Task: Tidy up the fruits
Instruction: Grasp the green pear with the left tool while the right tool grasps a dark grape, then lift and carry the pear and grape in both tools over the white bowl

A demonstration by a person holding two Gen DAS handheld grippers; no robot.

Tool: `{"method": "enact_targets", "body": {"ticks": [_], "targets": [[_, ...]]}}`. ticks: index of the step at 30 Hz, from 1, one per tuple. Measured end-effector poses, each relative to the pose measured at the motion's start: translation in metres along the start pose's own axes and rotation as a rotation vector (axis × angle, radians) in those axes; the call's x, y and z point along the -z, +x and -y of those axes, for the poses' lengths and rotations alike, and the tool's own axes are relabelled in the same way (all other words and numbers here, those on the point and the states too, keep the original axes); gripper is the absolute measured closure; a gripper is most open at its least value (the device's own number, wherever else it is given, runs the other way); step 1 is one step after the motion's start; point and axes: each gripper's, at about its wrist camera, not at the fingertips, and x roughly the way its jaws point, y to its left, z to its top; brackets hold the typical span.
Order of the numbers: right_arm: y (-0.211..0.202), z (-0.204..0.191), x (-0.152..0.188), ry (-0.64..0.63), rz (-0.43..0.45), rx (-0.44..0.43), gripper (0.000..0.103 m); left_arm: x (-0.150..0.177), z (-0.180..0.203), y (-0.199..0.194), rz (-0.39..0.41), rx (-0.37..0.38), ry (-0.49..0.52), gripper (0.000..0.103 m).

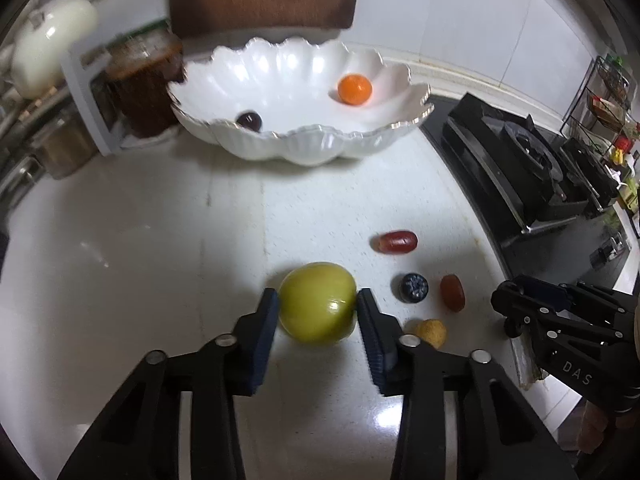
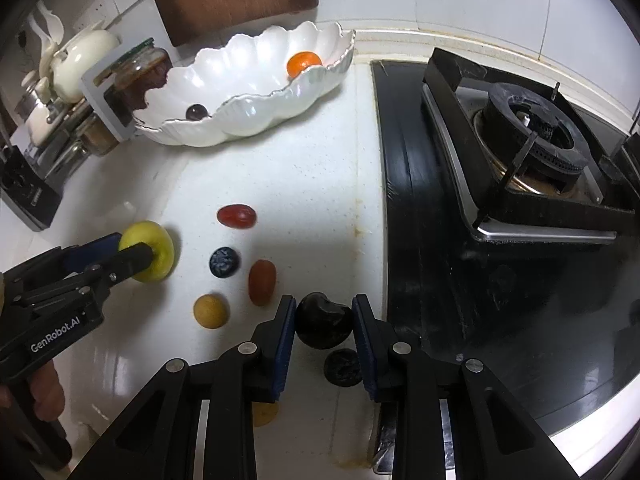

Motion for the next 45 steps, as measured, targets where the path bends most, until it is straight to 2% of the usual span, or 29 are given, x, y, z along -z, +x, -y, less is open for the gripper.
{"method": "enact_targets", "body": {"ticks": [4, 8, 15, 20, 27, 37, 45], "targets": [[-0.004, -0.003, -0.003, -0.01, 0.018, -0.008, 0.073, -0.002, 0.003, -0.002, 0.024, -0.033, 0.022, 0.073], [-0.002, -0.007, -0.002, -0.023, 0.012, -0.013, 0.073, -0.003, 0.001, 0.002, 0.03, -0.015, 0.006, 0.07], [-0.002, -0.015, 0.0, -0.043, 0.013, -0.026, 0.073, -0.001, -0.005, 0.015, 0.012, 0.035, -0.031, 0.06], [-0.002, -0.015, -0.003, -0.041, 0.02, -0.023, 0.073, 0.0, -0.006, 0.027, -0.016, 0.07, -0.054, 0.058], [0.002, -0.012, -0.005, -0.026, 0.008, -0.025, 0.073, -0.002, 0.0, 0.031, -0.004, 0.053, -0.023, 0.059], [-0.004, -0.011, -0.008, -0.022, 0.03, -0.037, 0.073, 0.0, 0.0, 0.014, 0.017, 0.031, -0.035, 0.059], [-0.022, -0.014, -0.015, -0.044, 0.096, -0.058, 0.073, -0.007, 0.004, -0.014, 0.093, 0.011, -0.035, 0.059]]}}
